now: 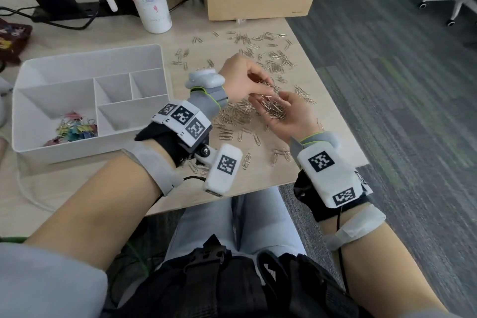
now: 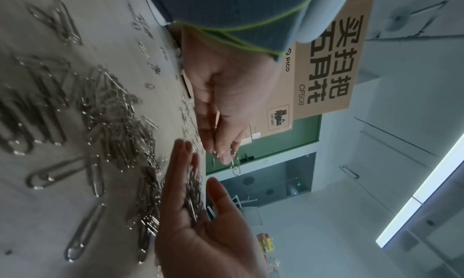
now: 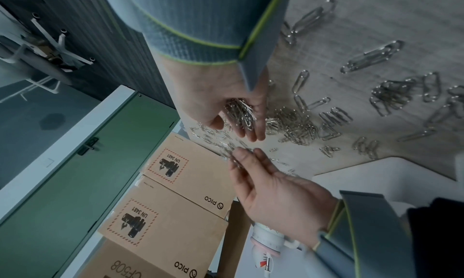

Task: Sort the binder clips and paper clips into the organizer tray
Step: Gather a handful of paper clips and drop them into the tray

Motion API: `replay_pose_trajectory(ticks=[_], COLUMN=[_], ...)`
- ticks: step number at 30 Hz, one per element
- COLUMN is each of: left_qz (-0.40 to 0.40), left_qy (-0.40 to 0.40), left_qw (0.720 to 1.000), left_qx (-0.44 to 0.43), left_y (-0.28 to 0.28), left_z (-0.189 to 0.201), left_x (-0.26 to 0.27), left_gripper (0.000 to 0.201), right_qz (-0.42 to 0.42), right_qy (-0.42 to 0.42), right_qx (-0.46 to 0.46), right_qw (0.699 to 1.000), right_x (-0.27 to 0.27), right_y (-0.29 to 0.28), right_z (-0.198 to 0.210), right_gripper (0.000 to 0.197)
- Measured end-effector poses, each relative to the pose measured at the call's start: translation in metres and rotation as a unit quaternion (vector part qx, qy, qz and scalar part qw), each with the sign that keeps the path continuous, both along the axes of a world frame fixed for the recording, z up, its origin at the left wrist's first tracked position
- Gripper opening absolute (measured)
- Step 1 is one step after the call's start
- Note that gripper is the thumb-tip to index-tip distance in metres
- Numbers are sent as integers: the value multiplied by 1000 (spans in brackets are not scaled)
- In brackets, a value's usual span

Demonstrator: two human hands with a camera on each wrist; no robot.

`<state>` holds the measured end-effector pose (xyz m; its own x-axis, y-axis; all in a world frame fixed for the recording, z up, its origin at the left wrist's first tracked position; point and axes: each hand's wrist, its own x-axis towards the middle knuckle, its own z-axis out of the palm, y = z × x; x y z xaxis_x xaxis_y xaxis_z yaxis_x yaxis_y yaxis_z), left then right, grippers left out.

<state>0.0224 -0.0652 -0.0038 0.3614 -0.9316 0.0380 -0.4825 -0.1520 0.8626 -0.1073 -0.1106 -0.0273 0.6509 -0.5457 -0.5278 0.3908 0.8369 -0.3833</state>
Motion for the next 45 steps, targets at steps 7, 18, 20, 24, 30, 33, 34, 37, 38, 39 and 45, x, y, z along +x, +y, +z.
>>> replay_pose_trajectory(ticks=[7,18,20,24,30,33,34,37,38,39,45], left_qz=[-72,-4,-33,-16,-56,-79,-84,-79,-69,-56,-10], left_qy=[-74,-170,-205,-230,-242,-306,-323,-320,-309,-295,-231], left_qw=[994,976,958,949,940,907,899,904,913,922,958], left_qx=[36,139,196,216,232,280,285,270,258,243,171], left_y=[-3,29,35,49,80,92,95,104,106,106,93], left_z=[5,-6,-15,-27,-24,-20,-21,-28,-30,-32,-35], left_x=[-9,21,15,6,2,-4,-5,-6,-6,-6,-9], left_gripper=[18,40,61,59,61,92,99,105,102,96,47], right_qz=[33,2,-4,-8,-10,-15,-15,-9,-8,-9,-13], right_qy=[21,-22,-20,-24,-32,-35,-36,-33,-33,-33,-35], right_qx=[-19,34,32,19,17,15,13,6,6,6,9], right_qw=[999,999,999,1000,999,999,999,999,999,999,999], right_x=[15,3,-1,-8,-14,-15,-16,-20,-21,-22,-25], right_y=[-3,0,2,6,22,27,29,35,37,39,41], right_z=[2,2,2,0,-5,-4,-4,-4,-5,-6,-6], right_gripper=[33,31,30,31,31,29,28,27,28,28,30])
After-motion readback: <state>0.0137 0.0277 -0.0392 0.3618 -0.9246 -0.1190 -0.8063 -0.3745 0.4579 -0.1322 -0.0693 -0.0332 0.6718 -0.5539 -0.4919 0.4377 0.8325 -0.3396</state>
